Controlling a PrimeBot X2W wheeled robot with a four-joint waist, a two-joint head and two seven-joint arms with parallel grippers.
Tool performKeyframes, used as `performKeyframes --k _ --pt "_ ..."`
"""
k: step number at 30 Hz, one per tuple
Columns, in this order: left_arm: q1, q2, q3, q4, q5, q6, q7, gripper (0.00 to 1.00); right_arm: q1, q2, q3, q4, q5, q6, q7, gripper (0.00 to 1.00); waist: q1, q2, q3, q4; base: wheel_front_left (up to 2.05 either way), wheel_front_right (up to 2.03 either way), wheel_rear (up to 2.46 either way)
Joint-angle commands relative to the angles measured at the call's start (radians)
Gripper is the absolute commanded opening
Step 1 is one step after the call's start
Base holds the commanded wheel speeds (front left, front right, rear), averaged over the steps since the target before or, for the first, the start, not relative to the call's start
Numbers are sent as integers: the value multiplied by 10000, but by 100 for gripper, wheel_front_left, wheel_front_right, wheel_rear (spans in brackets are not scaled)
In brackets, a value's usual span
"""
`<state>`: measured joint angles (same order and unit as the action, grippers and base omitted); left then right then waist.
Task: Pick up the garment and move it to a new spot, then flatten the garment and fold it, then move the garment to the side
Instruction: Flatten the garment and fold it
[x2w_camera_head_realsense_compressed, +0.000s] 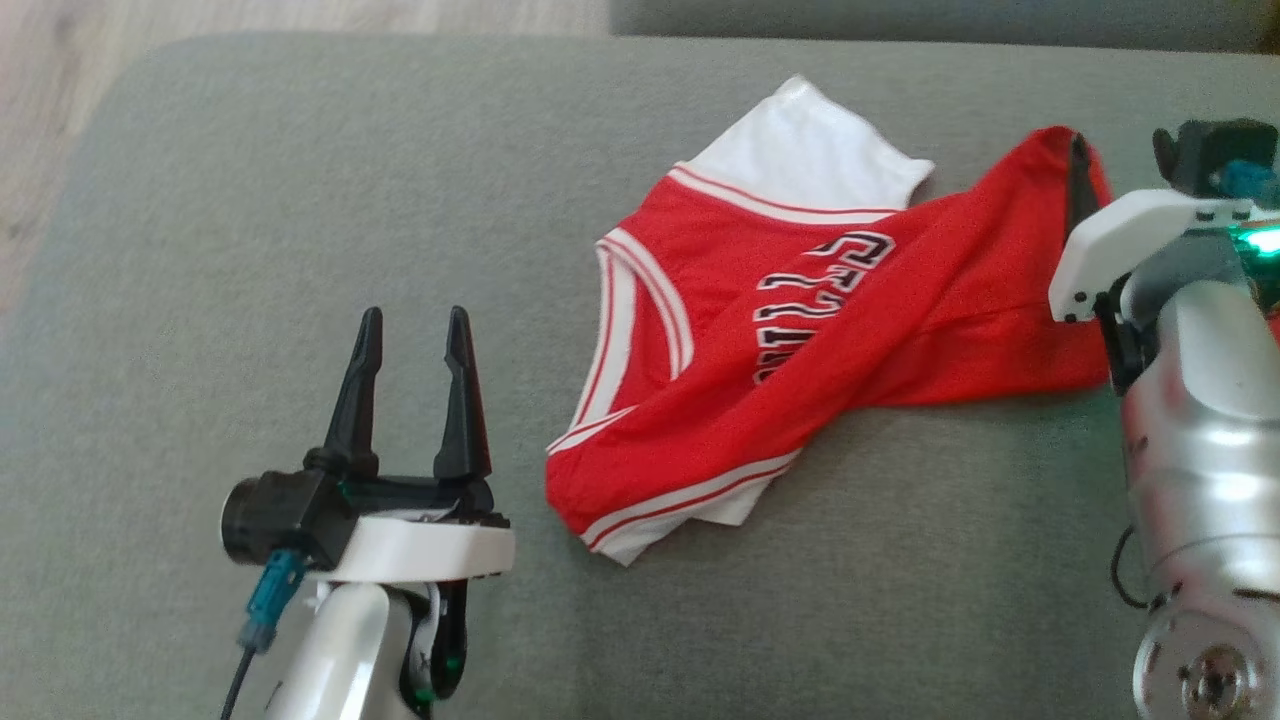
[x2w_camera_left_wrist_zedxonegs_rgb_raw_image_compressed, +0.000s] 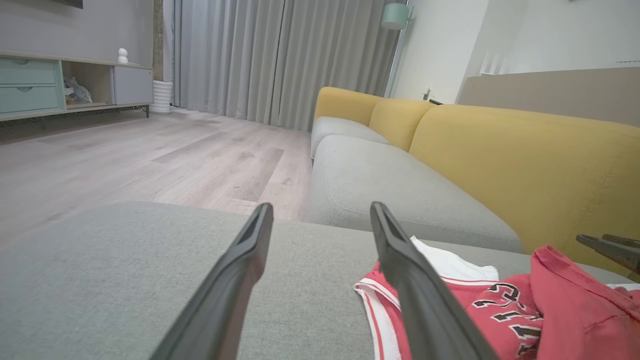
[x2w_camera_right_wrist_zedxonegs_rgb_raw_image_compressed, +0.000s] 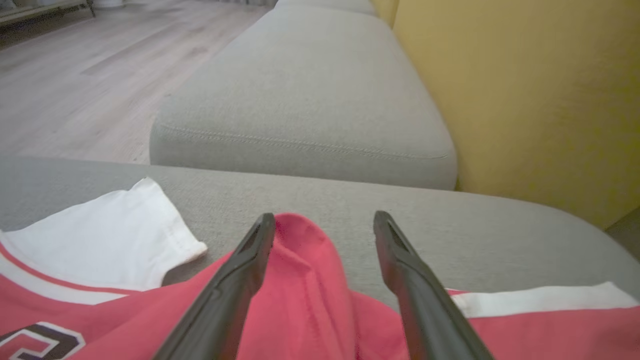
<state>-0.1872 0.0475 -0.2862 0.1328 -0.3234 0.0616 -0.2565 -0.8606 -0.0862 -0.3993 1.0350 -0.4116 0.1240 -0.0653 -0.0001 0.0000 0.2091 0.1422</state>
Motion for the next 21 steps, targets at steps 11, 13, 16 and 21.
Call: performKeyframes --k 11,13,16,21 --pt "153 28 428 -216 54 -21 -53 100 2146 354 1457 -2452 2587 67 -1859 100 1 0 -881 -1249 0 0 0" --pt "221 28 407 -169 49 -17 -53 100 2983 356 2034 -3199 3458 67 -1923 100 1 0 -921 -1366 0 0 0" --pt "298 28 390 -115 44 -21 -53 100 4387 357 2601 -4544 4522 67 -1953 100 1 0 -971 -1487 0 0 0" --pt "426 28 393 -24 48 -43 -53 100 6192 358 3009 -6457 5039 67 -1961 100 1 0 -971 -1643 0 0 0"
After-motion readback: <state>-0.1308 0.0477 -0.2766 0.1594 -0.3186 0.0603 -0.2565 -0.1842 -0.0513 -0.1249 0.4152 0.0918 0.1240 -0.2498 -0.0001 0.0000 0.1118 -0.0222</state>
